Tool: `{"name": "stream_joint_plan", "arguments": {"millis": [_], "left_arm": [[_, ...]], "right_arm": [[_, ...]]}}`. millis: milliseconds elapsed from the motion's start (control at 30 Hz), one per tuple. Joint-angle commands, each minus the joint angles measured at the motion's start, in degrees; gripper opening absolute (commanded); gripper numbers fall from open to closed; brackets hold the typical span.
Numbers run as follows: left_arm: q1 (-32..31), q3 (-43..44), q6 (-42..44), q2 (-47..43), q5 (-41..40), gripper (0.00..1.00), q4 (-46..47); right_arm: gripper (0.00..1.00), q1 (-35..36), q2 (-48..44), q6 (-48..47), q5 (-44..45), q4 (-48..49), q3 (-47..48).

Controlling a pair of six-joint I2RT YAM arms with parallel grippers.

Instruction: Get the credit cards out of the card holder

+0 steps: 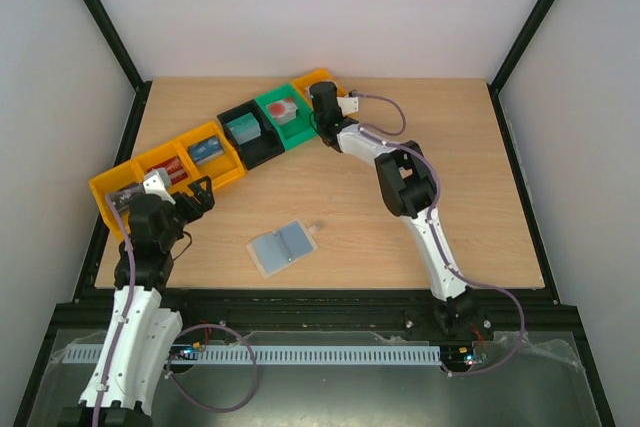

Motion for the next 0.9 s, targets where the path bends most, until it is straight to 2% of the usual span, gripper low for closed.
{"name": "stream_joint_plan", "arguments": {"millis": [0,333,400,533,800,867], "left_arm": [[0.58,-1.33,-0.81,-0.63,0.39,0.99,0.71],[1.04,-2.16,-0.9,-0.56,0.57,0.99,1.3],[1.01,-2.16,-0.84,-0.41,0.76,0.99,1.39],[1.0,-2.14,-0.91,-0.31,0.89,1.0,1.38],[1.04,-2.15,-0.91,-0.39,1.15,1.0,1.49],[1.0,-2.15,-0.91,-0.43,1.55,0.99,1.56]], "right_arm": [[0.02,-0.65,3.46,-1.49,3.73,-4.47,6.04],[0.04,-0.88,8.3,-1.77,3.14,-7.44,13.75],[0.11,-0.88,10.11,-2.68,2.07,-11.11,17.83],[0.24,-0.88,9.88,-3.55,1.48,-12.2,17.97],[0.61,-1.05,6.08,-14.14,2.46,-18.04,20.36],[0.83,-1.17,5.67,-16.47,1.85,-20.35,21.15]]}}
